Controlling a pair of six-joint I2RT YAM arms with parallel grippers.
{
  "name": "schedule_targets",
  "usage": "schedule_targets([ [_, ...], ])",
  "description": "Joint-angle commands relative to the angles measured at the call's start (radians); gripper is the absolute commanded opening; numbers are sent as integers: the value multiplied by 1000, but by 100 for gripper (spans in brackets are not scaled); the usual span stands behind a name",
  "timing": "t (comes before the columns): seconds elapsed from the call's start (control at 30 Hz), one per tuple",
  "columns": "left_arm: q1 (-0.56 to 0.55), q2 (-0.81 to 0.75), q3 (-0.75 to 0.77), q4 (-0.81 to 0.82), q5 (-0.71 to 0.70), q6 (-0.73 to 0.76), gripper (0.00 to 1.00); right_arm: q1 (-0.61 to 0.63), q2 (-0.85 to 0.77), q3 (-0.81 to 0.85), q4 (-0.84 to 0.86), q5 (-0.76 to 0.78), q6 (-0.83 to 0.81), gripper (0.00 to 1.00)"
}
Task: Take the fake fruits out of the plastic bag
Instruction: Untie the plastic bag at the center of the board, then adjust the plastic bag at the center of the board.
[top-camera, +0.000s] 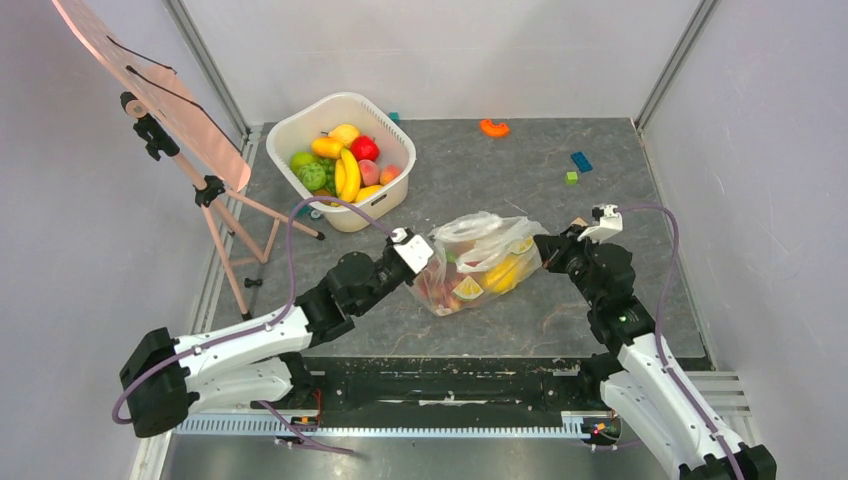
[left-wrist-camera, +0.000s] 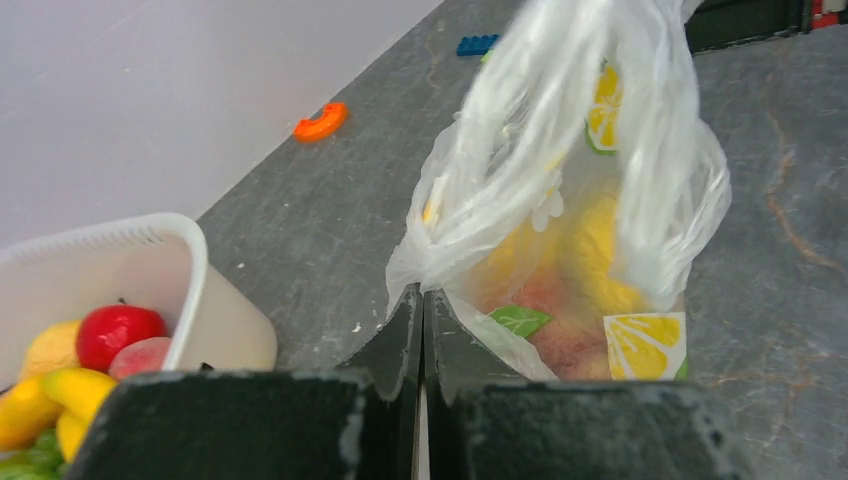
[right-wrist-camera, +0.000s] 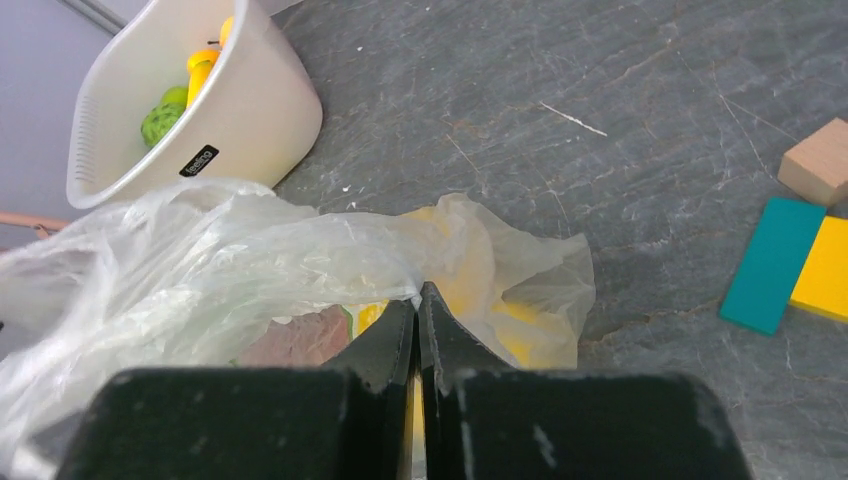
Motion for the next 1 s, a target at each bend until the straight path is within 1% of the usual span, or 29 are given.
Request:
schedule_targets([
  [0.0,7,-53,-82,139,61,-125,2,-2,-9,-10,17,51,22,2],
  [0.03,7,-58,-90,141,69,-129,2,-2,-11,-8,22,37,-2,6],
  [0.07,8,-61,-92,141,80,-127,2,-2,-13,-6,32,28,-38,12],
  [0.2,12,-61,-94,142,124,-124,2,-2,-37,-2,114,-164,-263,50],
  [0.23,13,-58,-91,143,132,-125,2,-2,-45,-3,132,-197,-309,56],
  [0.27,16,-54,-85,142,143,-125,2,-2,-54,-8,157,-237,-368,60],
  [0.37,18,-42,-71,142,161,-128,2,-1,-94,-27,222,-342,-574,65],
  [0.43,21,-36,-60,139,171,-128,2,-1,-128,-44,256,-375,-701,71],
  [0.5,22,-32,-49,134,178,-130,2,-1,-152,-56,270,-409,-830,76],
  [0.57,23,-30,-42,132,178,-131,2,1,-157,-60,257,-452,-957,78],
  [0.67,27,-28,-32,128,178,-132,2,-1,-124,-37,192,-517,-1106,78],
  [0.77,29,-29,-30,126,178,-130,2,5,-75,-11,118,-577,-1241,74],
  [0.87,31,-35,-32,124,176,-131,2,14,-47,7,77,-591,-1324,72],
  [0.97,36,-38,-32,123,175,-133,2,18,-29,15,62,-587,-1362,72],
])
